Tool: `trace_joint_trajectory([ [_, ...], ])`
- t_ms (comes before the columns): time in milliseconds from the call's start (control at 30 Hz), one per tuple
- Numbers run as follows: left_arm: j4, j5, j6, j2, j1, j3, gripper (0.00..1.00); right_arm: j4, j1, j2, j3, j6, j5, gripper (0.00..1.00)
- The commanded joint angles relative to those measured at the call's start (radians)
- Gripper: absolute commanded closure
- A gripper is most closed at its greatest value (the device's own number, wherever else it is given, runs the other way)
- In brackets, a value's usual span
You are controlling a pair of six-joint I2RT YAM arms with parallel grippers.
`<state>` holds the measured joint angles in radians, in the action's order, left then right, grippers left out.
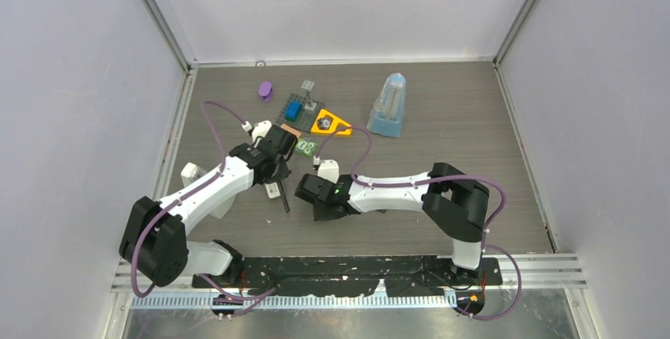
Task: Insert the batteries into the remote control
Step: Pick up the battery from the center of the board.
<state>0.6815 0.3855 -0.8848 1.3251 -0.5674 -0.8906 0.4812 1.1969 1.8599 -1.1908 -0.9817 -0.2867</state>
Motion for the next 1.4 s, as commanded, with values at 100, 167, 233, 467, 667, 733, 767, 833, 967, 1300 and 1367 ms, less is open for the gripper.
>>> trace_joint_trajectory([
  [100, -0.102, -0.047, 0.029, -0.045, 0.012, 0.030, 1.00, 0.048, 0.006, 0.017, -0.052, 0.005, -0.007, 0.81],
  [167, -0.133, -0.070, 0.037, -0.057, 0.014, 0.048, 1.00, 0.053, 0.006, 0.017, -0.052, 0.014, -0.005, 0.87],
  [233, -0.157, -0.089, 0.041, -0.068, 0.018, 0.070, 1.00, 0.060, 0.006, 0.011, -0.050, 0.028, -0.006, 0.91],
  [467, -0.228, -0.151, 0.058, -0.091, 0.031, 0.118, 1.00, 0.081, 0.004, 0.027, -0.058, 0.090, 0.009, 0.80],
  [667, -0.239, -0.161, 0.070, -0.109, 0.037, 0.133, 1.00, 0.087, 0.005, 0.058, -0.066, 0.108, 0.020, 0.77],
  [733, -0.254, -0.172, 0.075, -0.115, 0.038, 0.141, 1.00, 0.088, 0.004, 0.053, -0.065, 0.111, 0.020, 0.80],
  [767, -0.266, -0.186, 0.078, -0.118, 0.038, 0.146, 1.00, 0.088, 0.004, 0.050, -0.063, 0.117, 0.020, 0.84],
  [833, -0.295, -0.215, 0.086, -0.122, 0.038, 0.160, 1.00, 0.091, 0.003, 0.031, -0.056, 0.122, 0.021, 0.89],
  [967, -0.429, -0.352, 0.127, -0.134, 0.038, 0.203, 1.00, 0.093, -0.007, -0.070, -0.021, 0.153, 0.039, 0.91],
  [1300, -0.970, -0.842, 0.054, -0.132, 0.039, 0.338, 1.00, 0.197, -0.027, -0.413, -0.007, 0.222, 0.155, 0.90],
  [1367, -1.045, -0.887, 0.006, -0.114, 0.038, 0.343, 1.00, 0.232, -0.027, -0.420, -0.032, 0.222, 0.166, 0.90],
])
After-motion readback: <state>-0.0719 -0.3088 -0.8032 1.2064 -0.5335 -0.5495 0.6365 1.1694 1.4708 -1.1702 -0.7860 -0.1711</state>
